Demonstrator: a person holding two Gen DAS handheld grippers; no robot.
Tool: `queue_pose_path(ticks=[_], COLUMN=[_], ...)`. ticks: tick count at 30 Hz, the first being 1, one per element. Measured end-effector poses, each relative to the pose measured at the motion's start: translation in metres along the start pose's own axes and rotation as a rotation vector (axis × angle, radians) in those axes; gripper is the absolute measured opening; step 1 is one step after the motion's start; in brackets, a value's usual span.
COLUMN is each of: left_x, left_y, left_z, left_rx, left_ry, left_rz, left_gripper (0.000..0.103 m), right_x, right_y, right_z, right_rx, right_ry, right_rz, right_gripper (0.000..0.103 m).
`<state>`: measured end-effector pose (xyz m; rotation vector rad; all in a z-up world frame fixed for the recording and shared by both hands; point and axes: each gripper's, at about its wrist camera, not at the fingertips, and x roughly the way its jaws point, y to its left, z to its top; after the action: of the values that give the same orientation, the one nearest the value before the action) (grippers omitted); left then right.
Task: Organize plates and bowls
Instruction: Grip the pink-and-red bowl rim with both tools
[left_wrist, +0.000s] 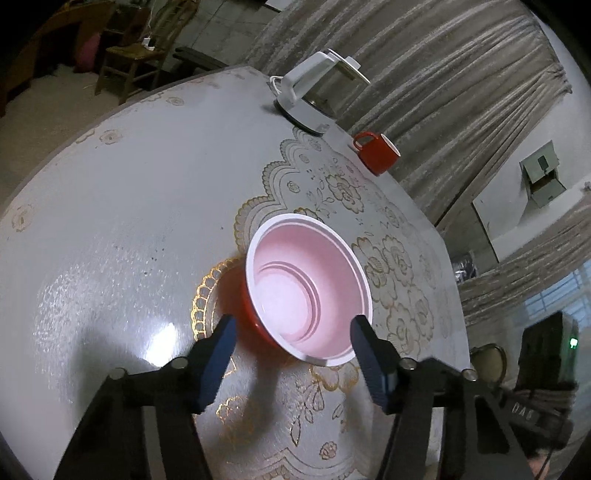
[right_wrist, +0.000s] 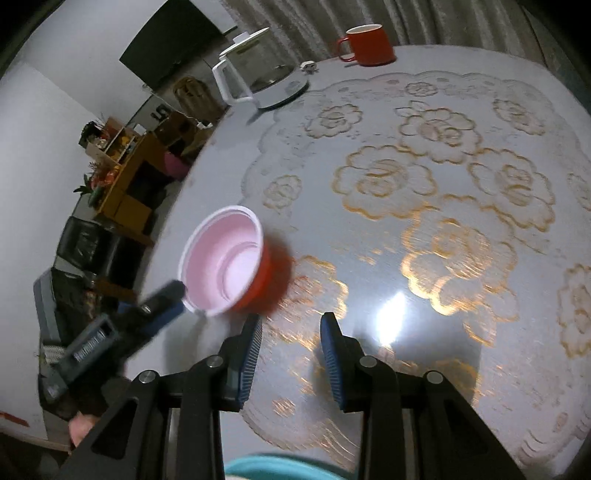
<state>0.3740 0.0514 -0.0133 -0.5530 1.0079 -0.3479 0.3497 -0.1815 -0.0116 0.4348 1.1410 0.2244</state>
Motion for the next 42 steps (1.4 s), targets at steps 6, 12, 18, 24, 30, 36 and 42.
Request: queue_pose_path(ticks=[6, 12, 18, 24, 30, 36, 42], left_x=[0.004, 0.01, 0.011, 0.01, 0.012, 0.015, 0.017], left_y=[0.001, 0.002, -0.002, -0.007, -0.013, -0.016, -0.02], left_z=[-0.002, -0.003, -0.006, -0.006, -0.007, -0.007, -0.014], left_rx=[0.022, 0.039, 0.076, 0.118, 0.156, 0.174, 0.201], left_ry=[0.009, 0.013, 0.001, -0.016, -0.02, -0.013, -0.008], left_rz=[0.007, 0.028, 0.059, 0.086, 0.107, 0.112, 0.119], left_gripper=[0.051, 0.051, 0.05, 0.05, 0.045, 0.039, 0.032], right_x=[0.018, 0.034, 0.046, 0.057, 0.066, 0.069, 0.064], right_y=[0.014, 0.016, 0.017, 0.019, 0.023, 0.027, 0.02], right_z=[0.009, 0.012, 0.021, 0.021, 0.021, 0.018, 0.015], right_rx=[0.0, 0.015, 0.036, 0.034, 0.018, 0.005, 0.023], right_ry=[0.006, 0.012, -0.004, 0.005, 0.012, 0.015, 0.009], right_rz=[0.003, -0.005, 0.007, 0.009, 0.014, 0.008, 0.005], right_gripper=[0.032, 0.032, 0.032, 0.032, 0.024, 0.015, 0.012])
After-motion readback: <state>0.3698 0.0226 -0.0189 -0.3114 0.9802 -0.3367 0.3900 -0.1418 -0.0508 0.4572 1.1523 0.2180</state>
